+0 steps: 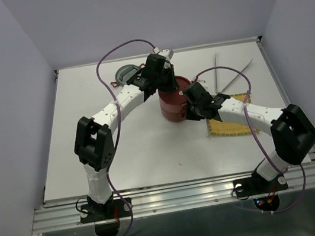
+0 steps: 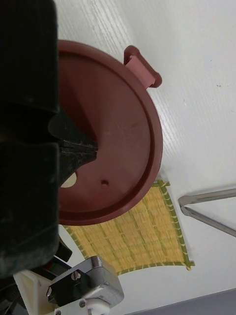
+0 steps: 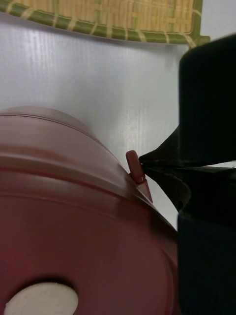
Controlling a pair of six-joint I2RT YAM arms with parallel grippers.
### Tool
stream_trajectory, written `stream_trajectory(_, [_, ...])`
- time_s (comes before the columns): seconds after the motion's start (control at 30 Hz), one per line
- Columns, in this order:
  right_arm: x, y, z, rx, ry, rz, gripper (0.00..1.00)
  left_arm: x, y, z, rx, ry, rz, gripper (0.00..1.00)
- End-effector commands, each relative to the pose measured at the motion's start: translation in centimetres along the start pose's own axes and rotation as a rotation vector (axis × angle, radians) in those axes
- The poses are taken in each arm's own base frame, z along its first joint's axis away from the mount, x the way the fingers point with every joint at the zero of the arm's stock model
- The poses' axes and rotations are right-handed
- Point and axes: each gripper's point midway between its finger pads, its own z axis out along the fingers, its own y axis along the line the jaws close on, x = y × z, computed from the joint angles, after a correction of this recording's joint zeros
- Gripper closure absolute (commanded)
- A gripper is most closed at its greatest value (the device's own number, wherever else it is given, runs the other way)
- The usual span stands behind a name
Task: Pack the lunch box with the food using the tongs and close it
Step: Close the fastener on the packing box.
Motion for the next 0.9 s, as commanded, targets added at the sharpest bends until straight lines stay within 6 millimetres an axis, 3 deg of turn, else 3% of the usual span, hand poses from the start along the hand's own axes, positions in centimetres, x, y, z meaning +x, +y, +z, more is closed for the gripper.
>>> stream_trajectory(0.0, [-4.8,2.2,0.8,-0.020,-0.157,0.034,0.99,2.0,0.0,-0.6,0.021,0.061,0.005,1.00])
stream_trajectory(0.13, [-4.5,2.6,-1.0,-0.100,-0.167,0.053,0.99,2.9,0.2,-0.4,0.030,0.071,-0.002,1.00])
stream_trajectory(0.27, [-3.6,1.2,-3.0,-0.118,-0.186,0.085,0.99,3.5,0.8,-0.1,0.013,0.081,-0.002,1.00])
stream_trajectory(0.3, [-2.3,0.6,-2.9,-0.115,-0.171,0.080,0.99,3.5,0.9,-0.1,0.010,0.079,-0.004,1.00])
stream_trajectory(0.4, [-1.6,0.9,-4.0,-0.170,-0.193,0.093,0.99,3.7,1.1,-0.1,0.010,0.079,-0.004,1.00])
stream_trajectory(0.5, [-0.5,0.2,-3.5,-0.159,-0.186,0.114,0.99,3.9,1.3,-0.1,0.009,0.082,-0.006,1.00])
stream_trajectory(0.67, [-0.5,1.1,-1.8,-0.147,-0.177,0.100,0.99,3.8,1.2,-0.3,0.014,0.079,-0.006,1.00])
stream_trajectory(0.8, [-1.8,2.2,-0.4,-0.139,-0.207,0.108,0.99,3.9,1.3,-0.5,0.012,0.083,-0.007,1.00])
stream_trajectory(0.87, [-3.7,3.0,0.1,-0.127,-0.268,0.099,0.99,4.2,1.4,-0.6,0.011,0.089,-0.006,1.00])
